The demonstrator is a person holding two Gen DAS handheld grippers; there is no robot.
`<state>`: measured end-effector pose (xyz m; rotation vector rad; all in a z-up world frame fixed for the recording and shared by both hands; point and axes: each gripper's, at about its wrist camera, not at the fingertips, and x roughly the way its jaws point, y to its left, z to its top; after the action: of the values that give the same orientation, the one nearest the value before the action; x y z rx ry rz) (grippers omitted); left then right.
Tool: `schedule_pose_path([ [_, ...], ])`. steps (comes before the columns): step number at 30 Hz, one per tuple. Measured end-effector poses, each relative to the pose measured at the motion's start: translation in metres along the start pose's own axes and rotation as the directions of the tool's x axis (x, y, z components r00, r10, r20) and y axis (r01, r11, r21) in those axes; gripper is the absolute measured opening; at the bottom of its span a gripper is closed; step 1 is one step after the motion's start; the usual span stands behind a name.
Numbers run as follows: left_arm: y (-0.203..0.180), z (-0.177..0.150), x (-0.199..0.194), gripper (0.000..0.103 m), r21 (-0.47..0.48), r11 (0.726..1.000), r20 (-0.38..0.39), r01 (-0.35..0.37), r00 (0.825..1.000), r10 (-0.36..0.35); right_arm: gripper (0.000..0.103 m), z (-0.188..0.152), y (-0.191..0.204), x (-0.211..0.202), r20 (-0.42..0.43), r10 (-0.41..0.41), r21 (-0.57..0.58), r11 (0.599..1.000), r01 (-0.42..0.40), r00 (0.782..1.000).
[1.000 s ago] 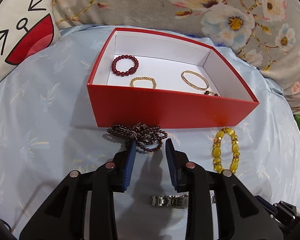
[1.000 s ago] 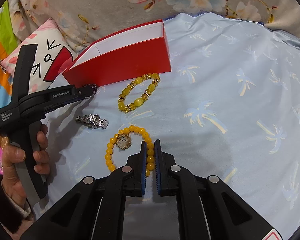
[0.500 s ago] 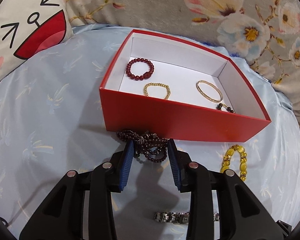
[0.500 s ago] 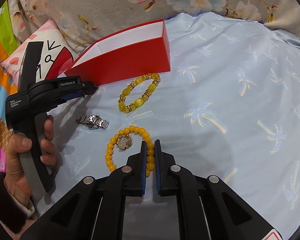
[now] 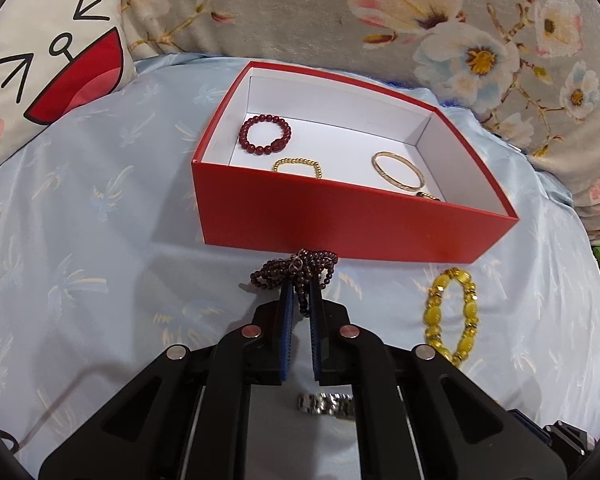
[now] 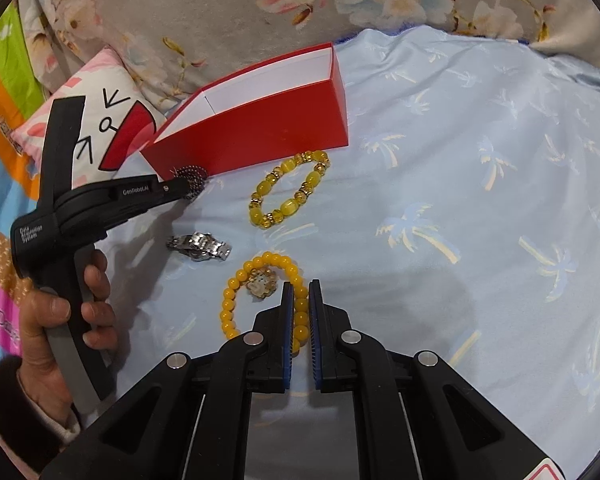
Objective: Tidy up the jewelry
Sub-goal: 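Grasp the garnet cluster bracelet with the left tool while the right tool grasps the yellow bead bracelet, then carry the garnet cluster and yellow pendant bracelet into the red box with both tools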
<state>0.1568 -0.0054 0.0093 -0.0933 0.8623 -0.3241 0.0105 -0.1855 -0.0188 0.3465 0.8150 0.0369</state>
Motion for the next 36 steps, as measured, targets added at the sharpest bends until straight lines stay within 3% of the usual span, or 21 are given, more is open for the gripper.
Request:
schedule_pose_path([
  [15, -0.009, -0.031, -0.078, 0.007, 0.017, 0.998, 0.031, 0.054, 0.998, -0.055, 0.008, 0.015, 0.041, -0.068, 0.135, 0.075, -0.085, 0.994, -0.063, 0.988],
  [25, -0.013, -0.056, -0.117, 0.007, 0.052, 0.996, 0.027, 0.071, 0.997, -0.072, 0.008, 0.009, 0.047, -0.086, 0.146, 0.052, -0.091, 0.995, -0.039, 0.988],
  [36, -0.018, -0.052, -0.138, 0.007, 0.072, 0.994, 0.045, 0.082, 0.995, -0.085, 0.008, 0.022, 0.051, -0.099, 0.18, 0.038, -0.108, 0.994, -0.018, 0.983],
])
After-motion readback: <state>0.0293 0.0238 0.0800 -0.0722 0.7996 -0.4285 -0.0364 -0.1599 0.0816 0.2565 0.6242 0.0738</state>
